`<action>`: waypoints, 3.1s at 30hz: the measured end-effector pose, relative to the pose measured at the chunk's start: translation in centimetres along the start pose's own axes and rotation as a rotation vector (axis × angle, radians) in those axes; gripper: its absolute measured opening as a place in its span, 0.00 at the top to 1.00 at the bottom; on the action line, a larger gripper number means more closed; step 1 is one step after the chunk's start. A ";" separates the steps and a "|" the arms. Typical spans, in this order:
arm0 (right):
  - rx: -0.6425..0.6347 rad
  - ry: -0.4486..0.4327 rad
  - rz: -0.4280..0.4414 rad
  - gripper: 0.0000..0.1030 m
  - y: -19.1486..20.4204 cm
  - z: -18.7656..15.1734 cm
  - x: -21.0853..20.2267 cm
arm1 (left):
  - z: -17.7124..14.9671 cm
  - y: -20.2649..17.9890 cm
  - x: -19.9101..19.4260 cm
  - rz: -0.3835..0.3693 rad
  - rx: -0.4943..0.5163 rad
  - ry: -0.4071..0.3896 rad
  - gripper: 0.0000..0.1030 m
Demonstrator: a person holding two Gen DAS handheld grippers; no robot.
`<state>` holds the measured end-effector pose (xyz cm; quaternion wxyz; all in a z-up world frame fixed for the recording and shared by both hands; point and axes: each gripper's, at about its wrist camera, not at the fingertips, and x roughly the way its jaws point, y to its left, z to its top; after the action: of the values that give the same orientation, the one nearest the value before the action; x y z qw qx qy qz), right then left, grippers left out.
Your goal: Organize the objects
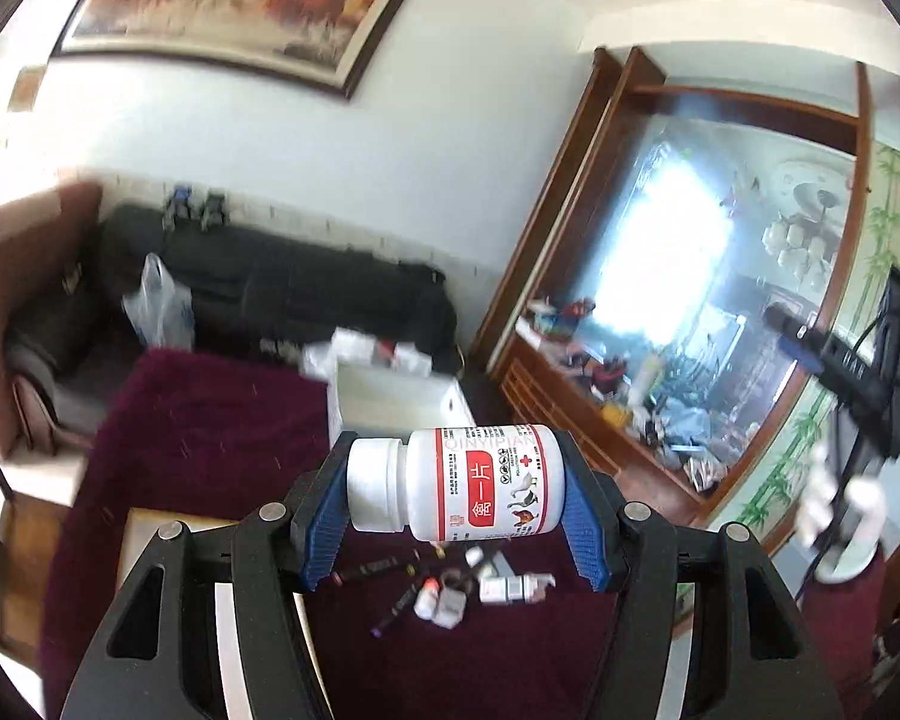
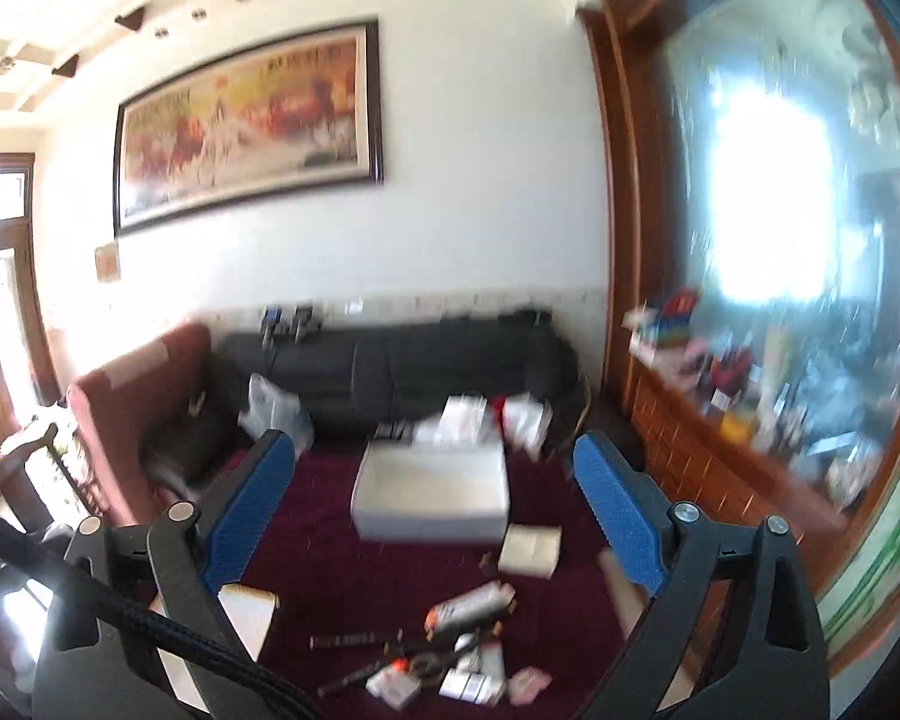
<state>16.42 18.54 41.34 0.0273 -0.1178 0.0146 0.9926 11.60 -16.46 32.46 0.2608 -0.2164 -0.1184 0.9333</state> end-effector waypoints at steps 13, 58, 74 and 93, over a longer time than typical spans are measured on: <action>-0.130 -0.257 -0.722 0.00 2.8 24.5 -13.0 | 16.5 2.8 -14.4 0.631 0.158 -0.393 0.45; 0.001 0.527 0.198 0.00 0.8 -21.6 3.6 | -9.0 7.7 -2.2 0.143 0.036 0.030 0.45; -0.008 0.868 0.084 0.12 5.1 -36.6 24.7 | -20.6 13.2 8.4 0.244 -0.045 0.240 0.45; 0.288 0.896 0.061 0.59 0.8 -40.2 26.4 | -23.9 15.9 10.7 0.244 -0.147 0.326 0.45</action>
<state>0.13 17.70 -3.91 0.0052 -0.5293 0.1657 0.8321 7.60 -21.45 2.48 0.1450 -0.3956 -0.1152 0.8995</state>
